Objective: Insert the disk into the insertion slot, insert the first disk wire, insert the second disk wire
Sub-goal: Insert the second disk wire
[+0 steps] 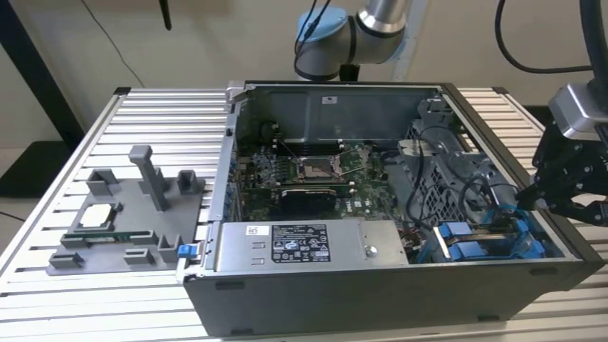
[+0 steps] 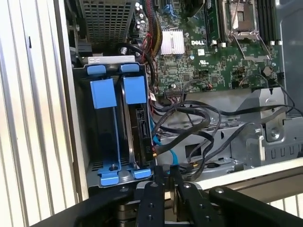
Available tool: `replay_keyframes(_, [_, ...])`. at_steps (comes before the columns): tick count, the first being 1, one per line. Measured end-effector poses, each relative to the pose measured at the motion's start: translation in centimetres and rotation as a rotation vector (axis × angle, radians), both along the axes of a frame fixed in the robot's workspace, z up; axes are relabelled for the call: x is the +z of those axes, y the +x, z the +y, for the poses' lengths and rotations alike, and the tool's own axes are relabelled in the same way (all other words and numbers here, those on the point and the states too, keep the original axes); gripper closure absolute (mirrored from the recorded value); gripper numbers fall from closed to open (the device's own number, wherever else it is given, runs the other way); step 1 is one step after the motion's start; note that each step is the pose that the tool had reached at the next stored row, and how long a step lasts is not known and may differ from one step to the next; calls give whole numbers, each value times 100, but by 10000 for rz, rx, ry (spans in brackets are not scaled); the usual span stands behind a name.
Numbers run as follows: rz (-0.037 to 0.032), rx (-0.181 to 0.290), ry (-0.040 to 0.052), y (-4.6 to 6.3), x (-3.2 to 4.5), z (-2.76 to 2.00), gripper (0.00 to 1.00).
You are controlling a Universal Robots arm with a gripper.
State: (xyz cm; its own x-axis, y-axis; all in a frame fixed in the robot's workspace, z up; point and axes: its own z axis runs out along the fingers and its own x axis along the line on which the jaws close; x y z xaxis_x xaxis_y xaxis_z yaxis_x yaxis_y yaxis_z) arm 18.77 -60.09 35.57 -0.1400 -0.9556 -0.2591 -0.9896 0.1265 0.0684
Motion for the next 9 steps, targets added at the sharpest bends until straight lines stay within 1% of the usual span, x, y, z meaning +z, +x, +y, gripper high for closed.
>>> replay_keyframes(3, [54, 1, 59, 0, 41, 0, 100])
replay_keyframes(5, [57, 0, 89, -18, 106, 0, 100])
replay_keyframes(6, [56, -2, 103, -43, 134, 0, 100])
replay_keyframes(9, [56, -5, 114, -140, 170, 0, 100])
